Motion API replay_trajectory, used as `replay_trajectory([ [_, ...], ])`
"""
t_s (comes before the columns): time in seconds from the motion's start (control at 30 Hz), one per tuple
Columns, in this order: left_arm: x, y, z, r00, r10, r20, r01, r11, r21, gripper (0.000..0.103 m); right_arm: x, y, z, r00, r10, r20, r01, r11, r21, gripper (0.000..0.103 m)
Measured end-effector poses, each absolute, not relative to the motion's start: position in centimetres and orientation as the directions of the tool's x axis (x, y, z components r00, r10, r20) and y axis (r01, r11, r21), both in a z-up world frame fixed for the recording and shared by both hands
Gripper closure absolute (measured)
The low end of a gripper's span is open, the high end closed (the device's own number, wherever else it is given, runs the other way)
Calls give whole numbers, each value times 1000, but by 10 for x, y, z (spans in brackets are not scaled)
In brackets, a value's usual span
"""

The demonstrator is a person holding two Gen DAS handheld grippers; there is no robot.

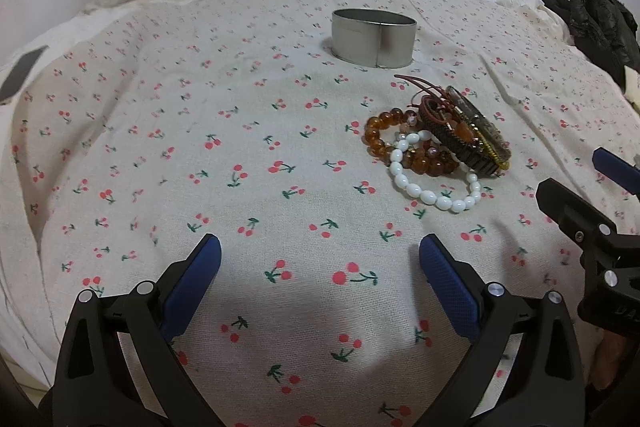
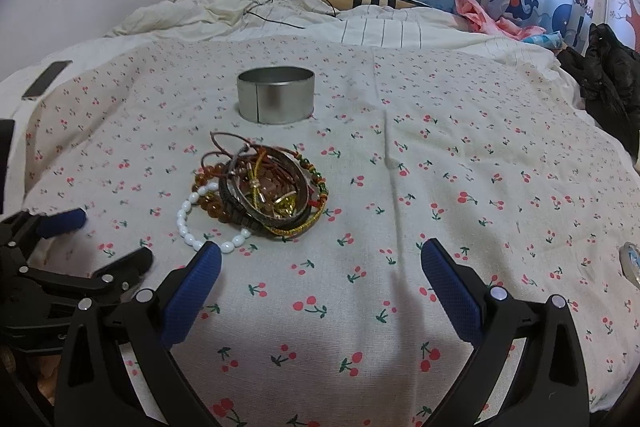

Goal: Organize jewelry

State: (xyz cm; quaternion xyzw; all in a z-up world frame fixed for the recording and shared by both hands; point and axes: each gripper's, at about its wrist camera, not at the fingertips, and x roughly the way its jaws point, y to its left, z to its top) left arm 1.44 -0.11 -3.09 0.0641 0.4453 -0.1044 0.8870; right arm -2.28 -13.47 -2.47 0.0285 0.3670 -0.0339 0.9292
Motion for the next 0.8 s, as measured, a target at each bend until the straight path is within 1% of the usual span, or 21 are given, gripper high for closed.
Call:
replay_trajectory([
  [0.1,23,0,-29,556,-171,-814,244,969,-36,8,-23,-138,-20,738,-35,-674,80,996,37,7],
  [0.23,42,-5,-26,552,-153,-820,243,970,-17,8,-17,-144,-16,732,-16,-681,79,995,62,7],
  [0.37,60,-9,-18,575,-116,-810,250,968,39,8,-8,-144,-13,727,18,-686,36,997,64,7],
  [0.5,71,-2,-15,573,-122,-810,217,976,7,8,7,-138,-15,703,83,-706,-51,996,67,8],
  [0.57,73,1,-17,557,-127,-820,212,977,-7,8,14,-132,-17,685,124,-718,-113,992,64,16],
  [0.63,74,3,-19,549,-123,-827,211,977,-4,8,22,-127,-19,657,148,-739,-161,986,55,43],
  [0.67,74,4,-19,547,-125,-828,209,978,-9,8,27,-127,-21,639,170,-750,-185,981,65,48],
  [0.7,74,5,-18,547,-130,-827,206,978,-17,8,31,-128,-24,626,178,-759,-194,978,69,60],
  [0.73,74,6,-17,548,-136,-825,204,979,-26,8,36,-130,-26,609,197,-768,-212,974,82,69],
  [0.8,75,8,-16,548,-147,-824,200,979,-41,8,42,-133,-29,582,246,-775,-248,961,120,73],
])
